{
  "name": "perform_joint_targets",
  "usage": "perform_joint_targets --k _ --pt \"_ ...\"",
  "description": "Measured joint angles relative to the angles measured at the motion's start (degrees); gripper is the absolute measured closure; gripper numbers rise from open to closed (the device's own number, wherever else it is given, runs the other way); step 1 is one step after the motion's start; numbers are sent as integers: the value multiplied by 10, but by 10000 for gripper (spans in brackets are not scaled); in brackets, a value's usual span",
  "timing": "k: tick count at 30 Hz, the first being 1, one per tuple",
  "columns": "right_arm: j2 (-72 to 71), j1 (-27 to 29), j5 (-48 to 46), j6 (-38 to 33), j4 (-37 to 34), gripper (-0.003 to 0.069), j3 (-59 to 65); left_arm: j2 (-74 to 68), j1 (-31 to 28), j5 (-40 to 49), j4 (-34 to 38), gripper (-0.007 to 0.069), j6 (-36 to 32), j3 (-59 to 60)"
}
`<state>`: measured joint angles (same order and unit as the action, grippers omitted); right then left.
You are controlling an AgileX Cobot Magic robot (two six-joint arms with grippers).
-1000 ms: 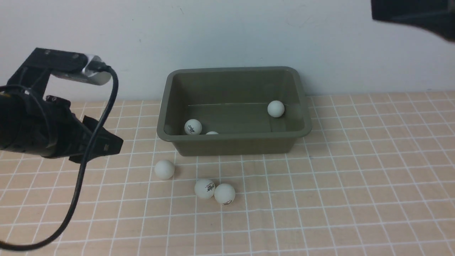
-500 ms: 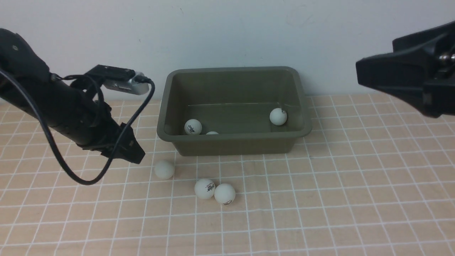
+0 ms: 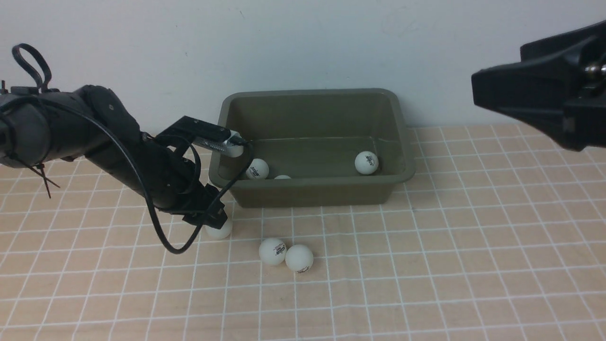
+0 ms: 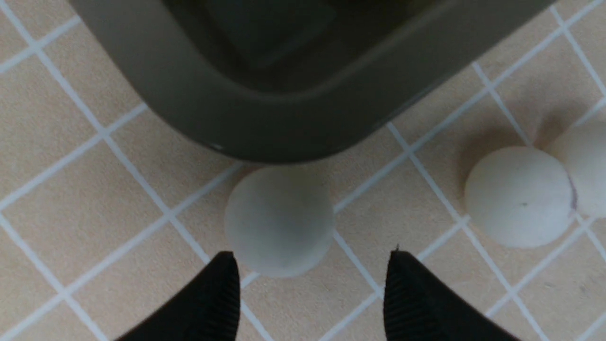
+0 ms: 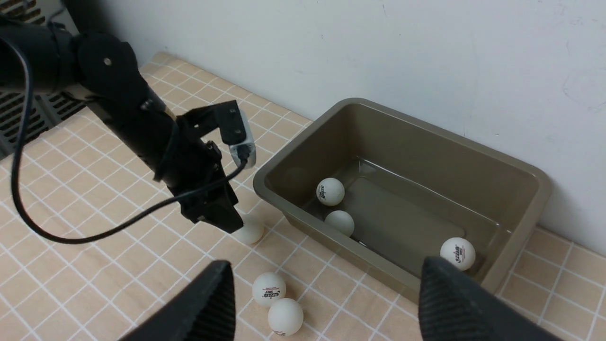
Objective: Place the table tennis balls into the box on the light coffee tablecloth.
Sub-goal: 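Reach for and grasp a ping pong ball on the table beside the basket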
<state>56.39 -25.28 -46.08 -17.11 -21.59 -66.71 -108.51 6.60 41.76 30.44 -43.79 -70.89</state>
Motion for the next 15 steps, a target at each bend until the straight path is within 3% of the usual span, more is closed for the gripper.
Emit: perform_joint_targets --k 11,15 --pt "0 0 2 -3 -3 186 0 -41 15 -62 2 284 -25 0" --pt "0 0 3 -3 -3 186 0 -47 16 -59 3 324 -25 -2"
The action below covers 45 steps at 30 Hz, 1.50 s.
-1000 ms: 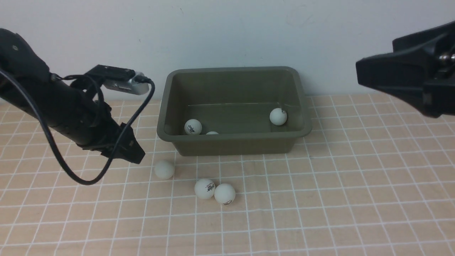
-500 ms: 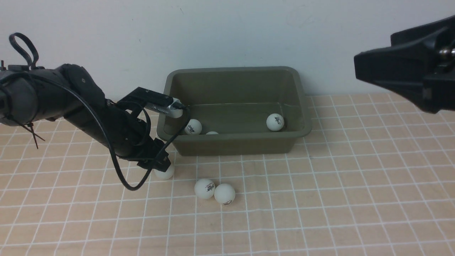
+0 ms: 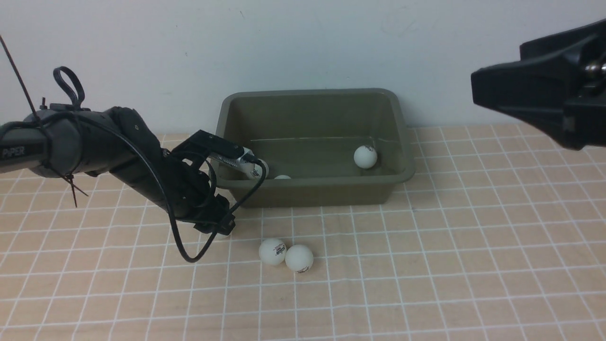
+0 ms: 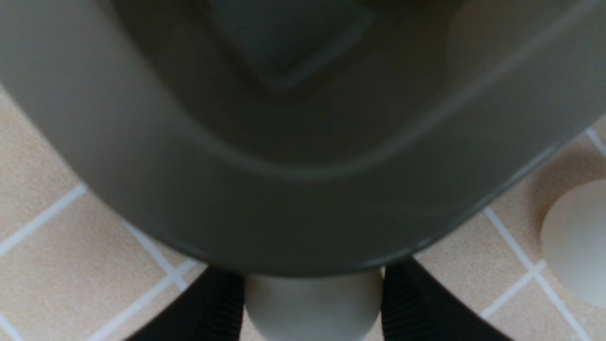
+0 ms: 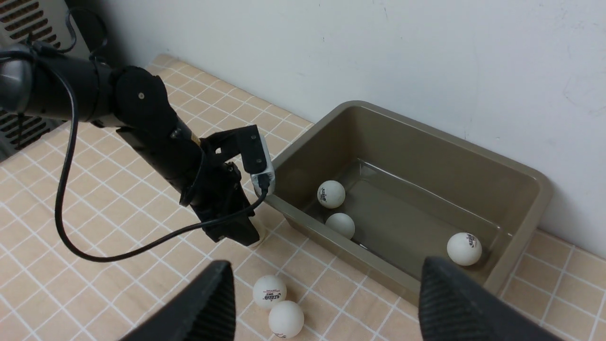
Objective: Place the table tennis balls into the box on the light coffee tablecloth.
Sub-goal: 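Reach for and grasp a ping pong ball on the table beside the basket, then drop the ball into the bin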
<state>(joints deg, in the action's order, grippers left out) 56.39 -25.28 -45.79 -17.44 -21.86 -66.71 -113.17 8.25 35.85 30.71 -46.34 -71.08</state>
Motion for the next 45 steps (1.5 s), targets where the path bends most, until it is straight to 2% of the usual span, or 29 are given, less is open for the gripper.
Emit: perform_joint_targets --k 6,9,12,15,26,30,33,37,40,43,45 --pt "0 0 18 0 0 186 0 17 0 82 21 324 -6 -36" --pt "0 0 27 0 0 186 0 38 0 161 74 324 -38 -92" --pt "0 0 28 -2 -1 186 0 45 0 200 129 324 -63 -147" --pt "0 0 28 -3 -1 186 0 45 1 193 148 324 -68 -178" --pt "0 0 16 -3 -2 186 0 -28 1 130 145 324 -76 -247" --pt "0 0 16 -3 -2 186 0 -60 1 127 145 263 -88 -249" --pt "0 0 16 -3 -2 186 0 -59 1 137 144 193 -66 -255" --pt "0 0 16 -3 -4 186 0 -38 1 172 140 176 -35 -289" --pt "0 0 16 -3 -4 186 0 0 1 228 139 203 23 -336" --pt "0 0 16 -3 -2 186 0 41 1 307 118 270 85 -383" --pt "0 0 16 -3 0 186 0 49 1 329 103 299 104 -395"
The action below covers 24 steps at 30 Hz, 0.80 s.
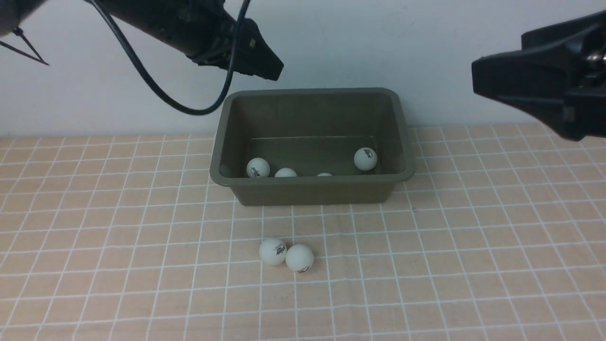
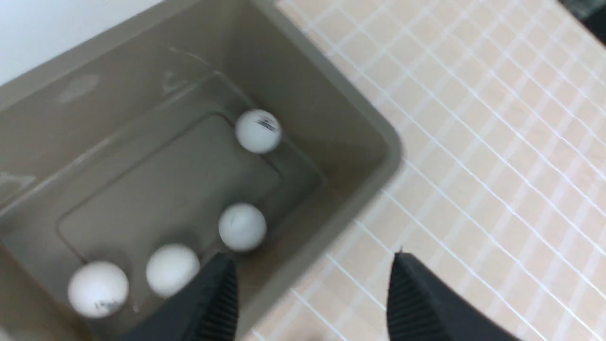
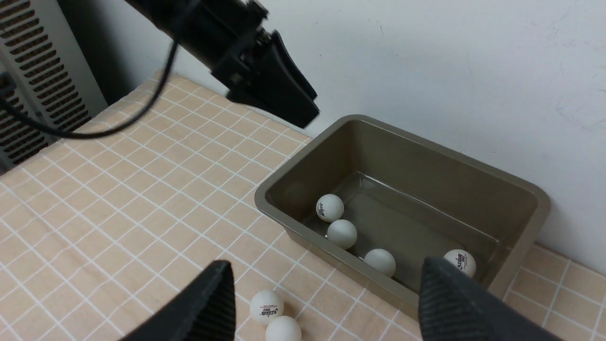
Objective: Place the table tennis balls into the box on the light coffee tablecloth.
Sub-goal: 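Drop the ball into the bin, then reach for and grasp a ping pong ball on the table beside the basket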
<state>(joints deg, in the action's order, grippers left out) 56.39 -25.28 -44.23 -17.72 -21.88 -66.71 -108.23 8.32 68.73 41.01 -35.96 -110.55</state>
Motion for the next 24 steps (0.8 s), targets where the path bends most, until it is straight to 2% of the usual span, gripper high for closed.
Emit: perform_joint_targets --k 5,9,11,16,24 --pt "0 0 0 0 19 186 0 28 0 22 -83 438 83 -20" --pt "0 0 0 0 26 186 0 39 0 25 -110 522 169 -1" --pt "0 0 -2 0 26 186 0 54 0 26 -114 553 190 29" --pt "0 0 -5 0 26 186 0 117 0 26 -117 586 199 128" --pt "0 0 -5 -9 27 186 0 249 10 26 -118 589 191 341"
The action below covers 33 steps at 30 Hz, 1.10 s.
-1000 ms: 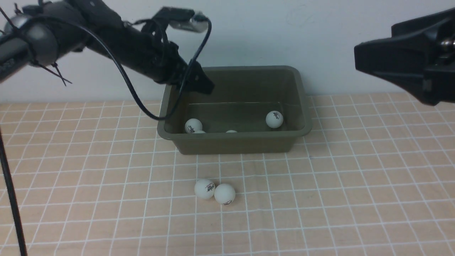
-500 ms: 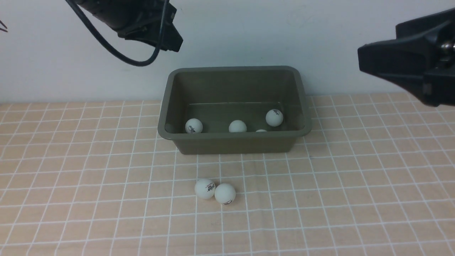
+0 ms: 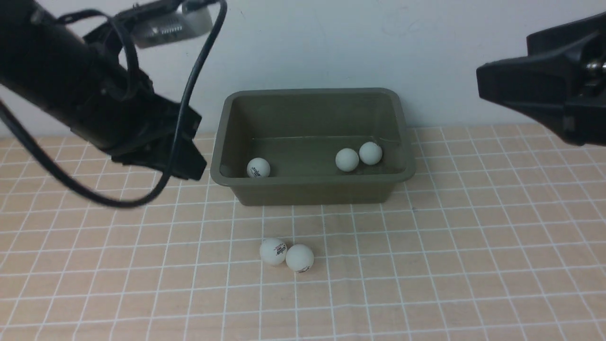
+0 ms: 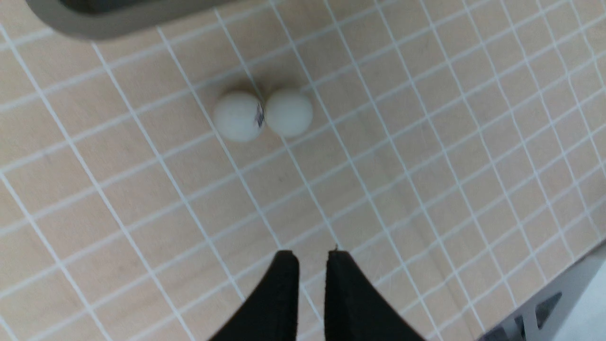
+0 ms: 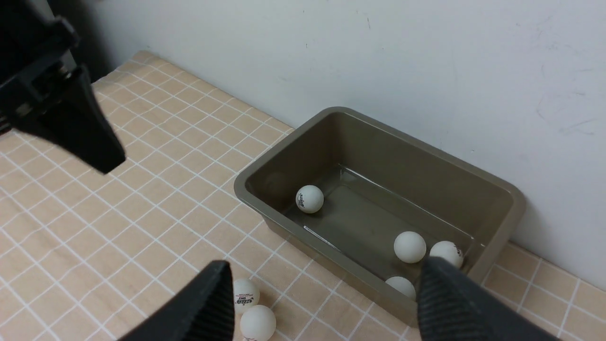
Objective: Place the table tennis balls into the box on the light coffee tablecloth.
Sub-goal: 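Reach for and grasp a ping pong ball on the table beside the basket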
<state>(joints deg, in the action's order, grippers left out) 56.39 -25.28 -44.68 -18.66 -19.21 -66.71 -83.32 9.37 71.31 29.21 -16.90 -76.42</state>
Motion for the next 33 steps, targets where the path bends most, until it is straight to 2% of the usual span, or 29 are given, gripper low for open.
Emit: perform_joint_targets --k 4,9,12,15,18,21,27,33 --pt "0 0 0 -3 0 186 0 9 39 -10 -3 587 -37 75" --pt "0 0 0 -3 0 186 0 -12 87 -141 -31 545 -67 114" --pt "0 0 -1 -3 -1 186 0 -38 99 -206 -42 493 -66 117" --pt "0 0 -2 -3 -3 186 0 -81 103 -256 -45 401 -80 117" --pt "0 0 -2 -3 -4 186 0 -131 105 -296 -45 292 -122 117" --pt "0 0 -2 -2 -5 186 0 -165 111 -327 -39 227 -179 117" --pt "0 0 -2 -1 -10 186 0 -195 130 -348 -34 199 -332 117" --pt "-1 0 -2 -1 -13 186 0 -197 131 -376 -33 199 -410 117"
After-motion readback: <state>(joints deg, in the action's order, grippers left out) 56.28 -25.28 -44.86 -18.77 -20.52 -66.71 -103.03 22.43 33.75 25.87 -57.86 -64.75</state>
